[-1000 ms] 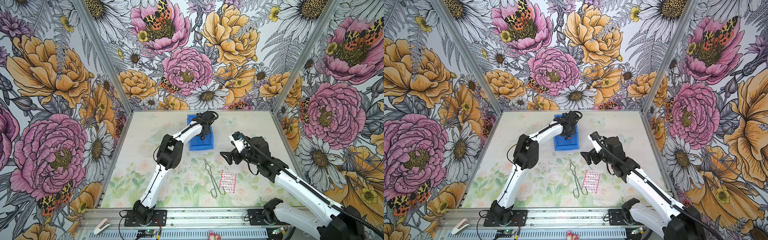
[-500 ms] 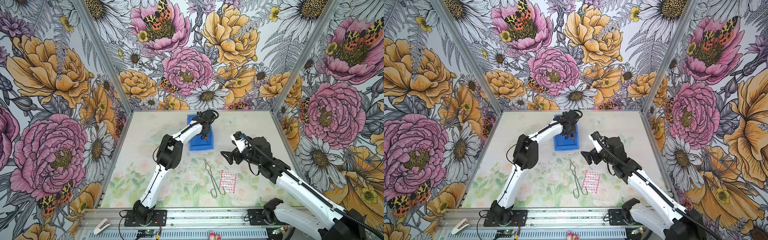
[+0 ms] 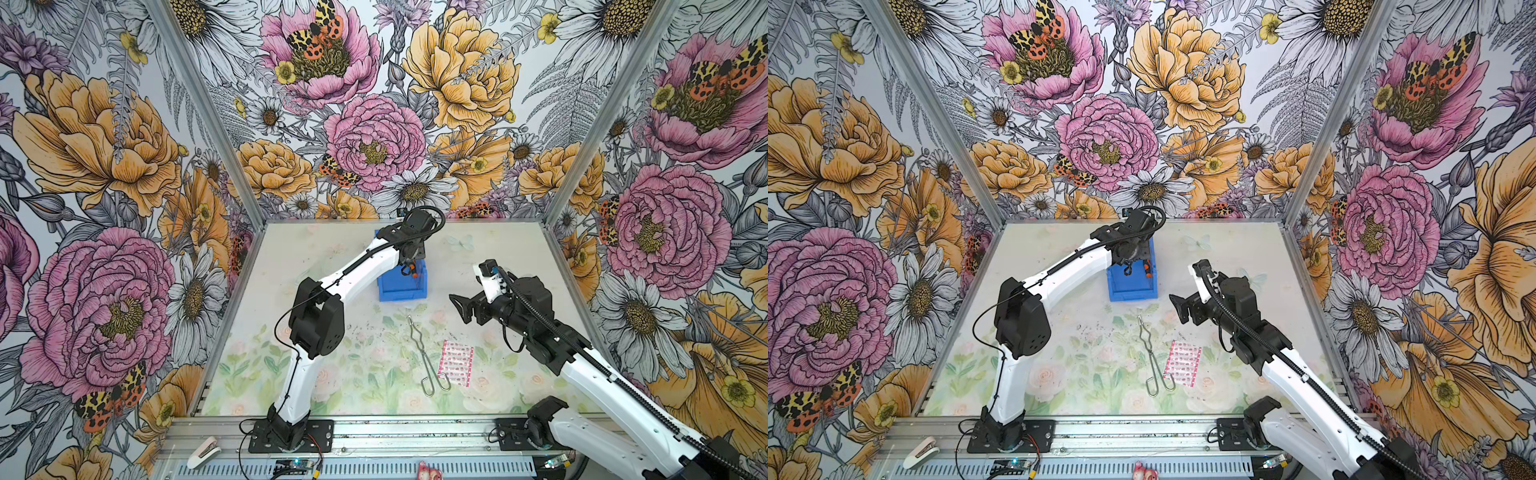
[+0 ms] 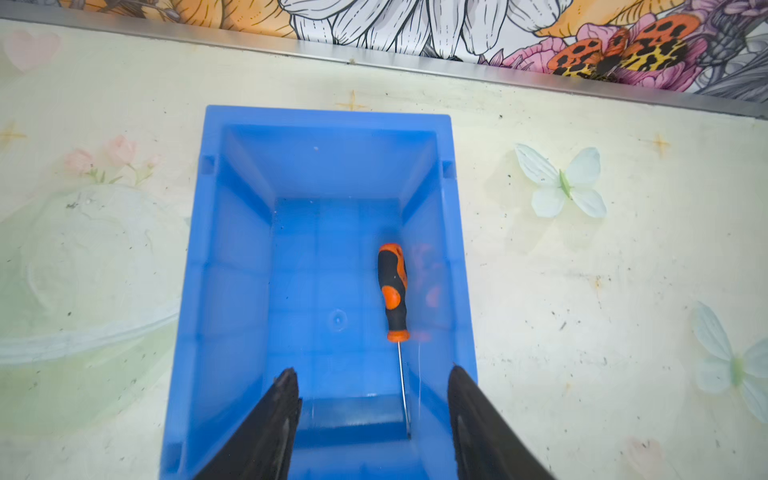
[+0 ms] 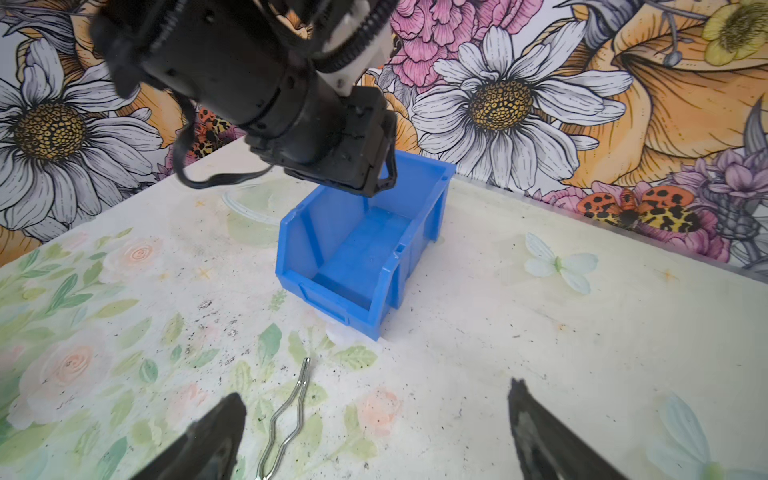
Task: Put the screwdriver in the bin
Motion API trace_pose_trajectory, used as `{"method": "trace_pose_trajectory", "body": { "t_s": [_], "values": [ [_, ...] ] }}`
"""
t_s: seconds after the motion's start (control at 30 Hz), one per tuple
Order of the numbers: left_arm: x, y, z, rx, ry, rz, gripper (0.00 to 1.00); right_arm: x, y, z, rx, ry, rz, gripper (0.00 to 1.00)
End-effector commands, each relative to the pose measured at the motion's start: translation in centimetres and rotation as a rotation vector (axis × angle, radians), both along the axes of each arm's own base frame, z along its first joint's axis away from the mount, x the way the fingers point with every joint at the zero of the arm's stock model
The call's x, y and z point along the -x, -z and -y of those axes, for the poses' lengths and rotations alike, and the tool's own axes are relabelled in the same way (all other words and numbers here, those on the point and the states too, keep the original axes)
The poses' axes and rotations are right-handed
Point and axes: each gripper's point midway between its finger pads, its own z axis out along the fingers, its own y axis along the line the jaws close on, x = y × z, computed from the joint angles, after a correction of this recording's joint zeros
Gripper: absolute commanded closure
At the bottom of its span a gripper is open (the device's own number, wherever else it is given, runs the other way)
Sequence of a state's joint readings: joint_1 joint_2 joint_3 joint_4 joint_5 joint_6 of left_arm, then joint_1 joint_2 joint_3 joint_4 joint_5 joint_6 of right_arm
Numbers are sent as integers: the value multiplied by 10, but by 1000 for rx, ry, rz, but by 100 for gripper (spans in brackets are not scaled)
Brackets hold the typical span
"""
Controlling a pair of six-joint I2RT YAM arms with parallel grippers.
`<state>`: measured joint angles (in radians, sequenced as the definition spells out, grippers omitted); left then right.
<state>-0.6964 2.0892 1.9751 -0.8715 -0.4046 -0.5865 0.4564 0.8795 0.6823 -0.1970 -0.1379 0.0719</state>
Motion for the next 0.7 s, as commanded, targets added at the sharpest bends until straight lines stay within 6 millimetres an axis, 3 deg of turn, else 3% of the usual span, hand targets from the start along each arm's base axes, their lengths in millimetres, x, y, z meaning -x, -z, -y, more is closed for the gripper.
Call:
{"method": "trace_pose_trajectory", "body": {
  "t_s": [0.0,0.17,0.2,0.37,0.53,0.67],
  "values": [
    [19,-16,-10,-52,22,38,40,-5,2,19,-24,123,-2,1],
    [55,-22,-23,-60,62,49,33,-3,4,32,-66,196,-15,1],
    [64,-31,-30,-49,64,65,32,-2,5,34,-73,213,-13,0],
    [91,-32,-58,-44,69,86,24,-7,12,53,-61,321,-13,1],
    [115,-30,-93,-20,57,94,15,-8,16,67,-58,404,-14,1],
    [129,-20,-120,36,45,103,1,-5,20,84,-53,491,-5,0]
  ]
}}
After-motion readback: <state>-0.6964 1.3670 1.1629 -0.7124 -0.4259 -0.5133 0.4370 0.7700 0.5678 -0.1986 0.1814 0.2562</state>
